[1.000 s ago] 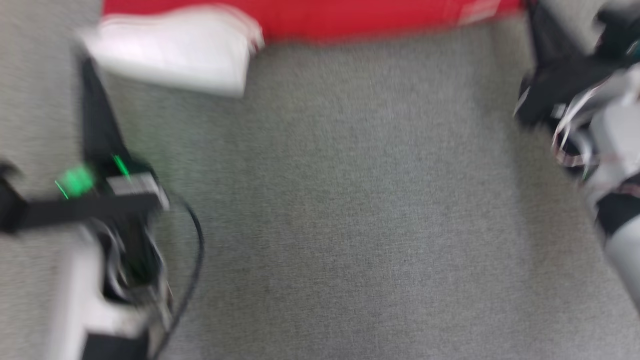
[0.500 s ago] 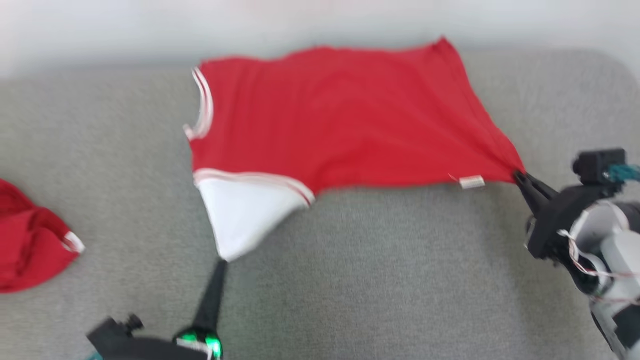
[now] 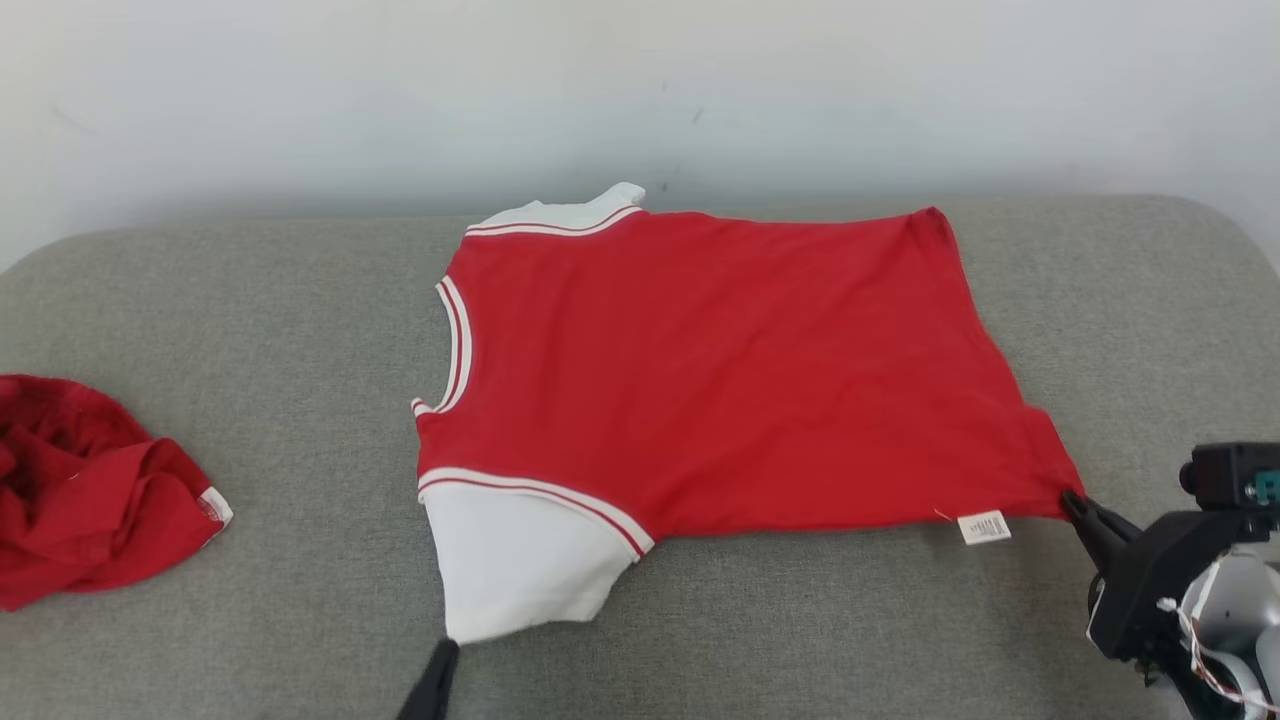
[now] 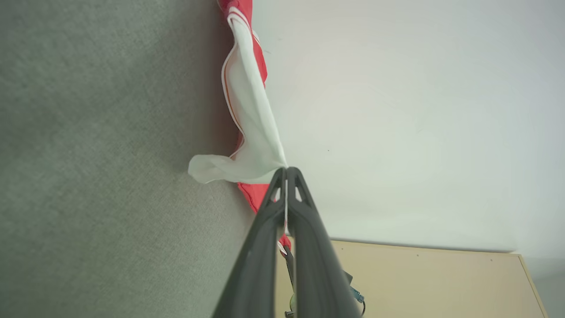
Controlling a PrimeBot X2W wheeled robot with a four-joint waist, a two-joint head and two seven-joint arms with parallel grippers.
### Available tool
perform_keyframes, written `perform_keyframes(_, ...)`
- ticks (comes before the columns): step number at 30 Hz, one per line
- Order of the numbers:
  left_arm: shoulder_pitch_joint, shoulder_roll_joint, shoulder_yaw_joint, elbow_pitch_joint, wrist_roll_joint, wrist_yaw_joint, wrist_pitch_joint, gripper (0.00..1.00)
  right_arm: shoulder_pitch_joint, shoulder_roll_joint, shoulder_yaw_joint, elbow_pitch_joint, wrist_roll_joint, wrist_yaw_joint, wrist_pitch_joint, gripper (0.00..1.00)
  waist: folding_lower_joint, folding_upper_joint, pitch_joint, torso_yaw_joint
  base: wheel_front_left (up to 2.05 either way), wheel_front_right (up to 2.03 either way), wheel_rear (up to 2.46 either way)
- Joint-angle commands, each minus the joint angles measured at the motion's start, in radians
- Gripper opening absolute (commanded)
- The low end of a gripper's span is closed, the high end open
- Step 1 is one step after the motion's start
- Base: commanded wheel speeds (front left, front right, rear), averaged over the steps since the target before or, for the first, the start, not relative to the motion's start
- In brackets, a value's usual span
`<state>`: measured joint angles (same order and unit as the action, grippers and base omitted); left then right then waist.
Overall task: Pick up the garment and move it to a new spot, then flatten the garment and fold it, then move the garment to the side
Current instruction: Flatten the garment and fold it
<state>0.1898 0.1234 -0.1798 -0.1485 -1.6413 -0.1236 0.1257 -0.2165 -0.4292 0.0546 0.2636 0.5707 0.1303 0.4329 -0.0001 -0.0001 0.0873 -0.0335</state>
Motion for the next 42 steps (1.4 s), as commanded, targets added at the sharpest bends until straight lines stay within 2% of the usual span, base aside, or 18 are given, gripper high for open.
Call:
perform_keyframes(1,0.027,0.004,-0.005,-0.008,-0.019,-0.001,0.014,0.00,0.028,0.017,-0.022,-0.024,-0.017,0.001,0.011,0.00,0.0001,0.0001,0.000,-0.006,0.00,0.00,0.00)
perform_keyframes(7,0.109,0.036,-0.035,-0.023,-0.060,0.012,0.082,0.00,0.126,0.090,-0.131,-0.122,-0.097,0.001,0.068,0.00,0.0001,0.0001,0.007,-0.022,0.00,0.00,0.00)
perform_keyframes(11,0.151,0.044,-0.039,-0.036,-0.097,0.005,0.118,0.00,0.181,0.134,-0.184,-0.164,-0.135,0.001,0.103,0.00,0.0001,0.0001,0.007,-0.026,0.00,0.00,0.00)
perform_keyframes(17,0.216,0.076,-0.071,-0.083,-0.154,0.000,0.210,0.00,0.260,0.169,-0.240,-0.221,-0.161,0.001,0.146,0.00,0.0001,0.0001,0.008,-0.028,0.00,0.00,0.00)
perform_keyframes(20,0.252,0.100,-0.059,-0.119,-0.175,0.000,0.233,0.00,0.279,0.183,-0.252,-0.240,-0.170,0.001,0.153,0.00,0.0001,0.0001,0.011,-0.035,0.00,0.00,0.00)
perform_keyframes(24,0.267,0.085,-0.002,-0.199,-0.235,-0.006,0.230,0.00,0.282,0.198,-0.264,-0.254,-0.167,0.001,0.145,0.00,0.0001,0.0001,0.013,-0.040,0.00,0.00,0.00)
perform_keyframes(27,0.234,0.067,0.040,-0.238,-0.241,-0.009,0.220,0.00,0.277,0.216,-0.267,-0.261,-0.152,0.001,0.126,0.00,0.0001,0.0001,0.013,-0.040,0.00,0.00,0.00)
perform_keyframes(31,0.177,0.053,0.033,-0.234,-0.204,-0.010,0.222,0.00,0.259,0.221,-0.264,-0.263,-0.145,0.001,0.113,0.00,0.0001,0.0001,0.016,-0.039,0.00,0.00,0.00)
perform_keyframes(34,0.094,0.035,0.014,-0.198,-0.154,-0.010,0.210,0.00,0.238,0.221,-0.254,-0.262,-0.140,0.001,0.100,0.00,0.0001,0.0001,0.020,-0.038,0.00,0.00,0.00)
perform_keyframes(42,-0.145,-0.020,-0.004,-0.059,-0.028,0.031,0.122,0.00,0.146,0.206,-0.223,-0.250,-0.134,0.001,0.058,0.00,0.0001,0.0001,0.051,-0.037,0.00,0.00,0.00)
